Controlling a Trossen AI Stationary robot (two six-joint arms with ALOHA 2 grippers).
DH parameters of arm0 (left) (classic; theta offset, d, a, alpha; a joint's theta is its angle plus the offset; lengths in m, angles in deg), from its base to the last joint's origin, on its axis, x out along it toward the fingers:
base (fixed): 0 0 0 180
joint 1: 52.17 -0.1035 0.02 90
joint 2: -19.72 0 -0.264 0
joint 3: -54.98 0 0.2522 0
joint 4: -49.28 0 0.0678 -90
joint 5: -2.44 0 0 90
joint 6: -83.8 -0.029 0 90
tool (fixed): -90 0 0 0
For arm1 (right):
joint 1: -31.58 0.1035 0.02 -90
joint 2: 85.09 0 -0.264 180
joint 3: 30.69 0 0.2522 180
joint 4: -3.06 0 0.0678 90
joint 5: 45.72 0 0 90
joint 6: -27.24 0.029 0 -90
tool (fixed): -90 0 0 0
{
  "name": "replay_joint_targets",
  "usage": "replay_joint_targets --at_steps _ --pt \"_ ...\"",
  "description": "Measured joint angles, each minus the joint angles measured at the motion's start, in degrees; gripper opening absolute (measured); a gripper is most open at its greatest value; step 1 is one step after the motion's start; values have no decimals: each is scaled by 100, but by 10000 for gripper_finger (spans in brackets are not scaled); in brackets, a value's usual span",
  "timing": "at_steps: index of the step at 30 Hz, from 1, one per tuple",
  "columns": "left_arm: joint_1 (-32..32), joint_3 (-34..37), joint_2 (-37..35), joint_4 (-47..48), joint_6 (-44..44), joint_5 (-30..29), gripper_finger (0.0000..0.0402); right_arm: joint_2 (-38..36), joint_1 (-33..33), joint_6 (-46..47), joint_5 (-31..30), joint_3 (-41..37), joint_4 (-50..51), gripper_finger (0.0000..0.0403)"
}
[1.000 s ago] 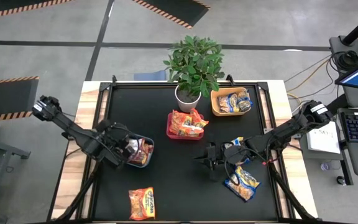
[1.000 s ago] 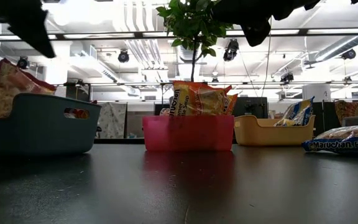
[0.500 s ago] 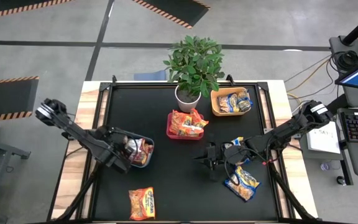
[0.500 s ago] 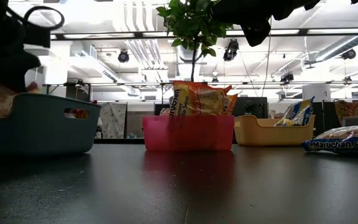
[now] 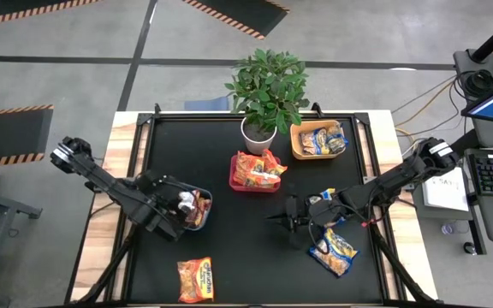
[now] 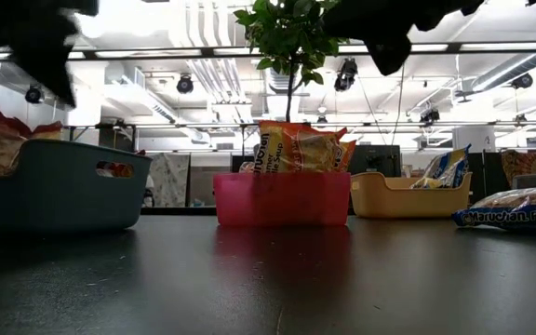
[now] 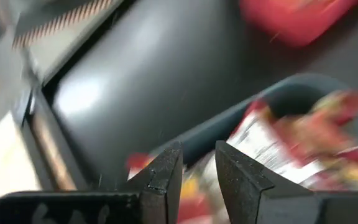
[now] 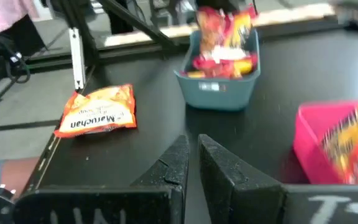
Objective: Sort Maruchan noodles
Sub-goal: Put the top blue noodle pack into the yellow bin
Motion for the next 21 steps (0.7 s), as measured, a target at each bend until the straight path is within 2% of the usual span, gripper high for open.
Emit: replay_joint_targets --at_steps 5,9,11,16,18,21 --pt "26 -438 -1 -1252 -2039 -1019 80 -188 -11 1227 36 399 1640 26" --pt "24 -502 -3 -3026 -4331 -1145 80 -212 -11 2399 59 868 3450 26" --pt "26 -458 -3 -4055 -5491 -800 80 -207 -11 2996 93 1089 4455 26" --pt "19 -217 -3 -6181 -7818 708 80 -204 -13 4424 435 1248 6784 17" --pt "19 -122 -3 -6580 -8286 968 80 -208 -13 5054 446 1141 7563 10" --pt "-47 -100 -3 -6697 -8380 925 80 -210 -13 5795 477 822 8249 9"
